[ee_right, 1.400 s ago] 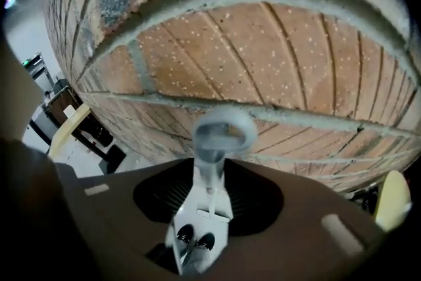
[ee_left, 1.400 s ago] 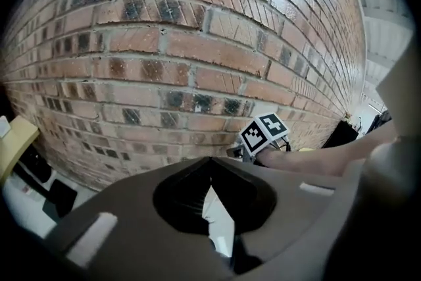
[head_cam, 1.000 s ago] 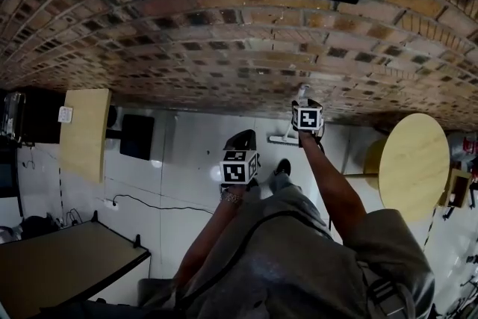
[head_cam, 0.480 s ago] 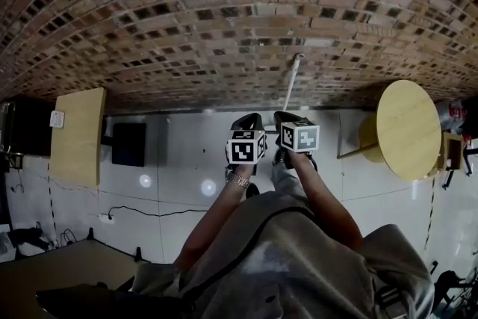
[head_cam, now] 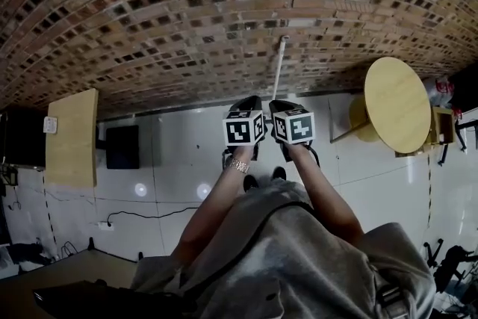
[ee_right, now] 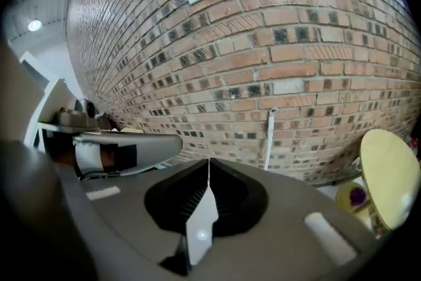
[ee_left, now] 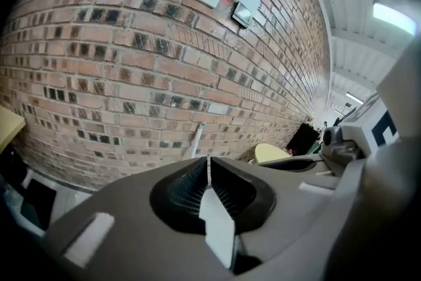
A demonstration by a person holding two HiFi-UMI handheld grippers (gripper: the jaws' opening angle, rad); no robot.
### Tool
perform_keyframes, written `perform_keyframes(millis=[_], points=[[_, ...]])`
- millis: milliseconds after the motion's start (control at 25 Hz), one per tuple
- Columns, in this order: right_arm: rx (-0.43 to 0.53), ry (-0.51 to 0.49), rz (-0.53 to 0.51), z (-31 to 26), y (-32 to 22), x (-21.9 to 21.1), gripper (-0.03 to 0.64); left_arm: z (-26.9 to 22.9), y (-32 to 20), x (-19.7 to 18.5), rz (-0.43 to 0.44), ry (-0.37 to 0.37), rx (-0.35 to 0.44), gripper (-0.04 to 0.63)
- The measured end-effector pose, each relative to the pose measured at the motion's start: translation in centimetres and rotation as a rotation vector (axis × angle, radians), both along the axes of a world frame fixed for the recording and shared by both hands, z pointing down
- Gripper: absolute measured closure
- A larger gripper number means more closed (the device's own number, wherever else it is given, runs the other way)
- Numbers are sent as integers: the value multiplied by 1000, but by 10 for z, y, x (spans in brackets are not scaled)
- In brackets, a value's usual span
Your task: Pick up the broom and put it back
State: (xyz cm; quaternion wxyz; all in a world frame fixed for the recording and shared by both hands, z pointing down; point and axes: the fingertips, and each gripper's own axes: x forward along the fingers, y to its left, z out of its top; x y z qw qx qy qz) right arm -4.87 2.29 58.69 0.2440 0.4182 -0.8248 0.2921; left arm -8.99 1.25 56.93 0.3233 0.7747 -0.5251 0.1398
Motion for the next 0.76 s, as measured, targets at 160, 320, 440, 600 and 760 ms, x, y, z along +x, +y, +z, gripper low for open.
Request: perform_keyframes(millis=[160,320,440,600,760], points=[[20,29,-4,-18,-7,5,635,-19,-12,21,18,65,6,617],[37,49,-2,-28,-8,26,635,-23,-13,43,18,74,21,617],[33,52,-4,-25,-6,39,634,-17,-10,59,26,93,6,617],[20,33,-11,-21,-4,49,627,-24,-11,70,31,80,37,618],[28,31,-19,-25,1,55,620,-29,-6,75,27,47,67,617]])
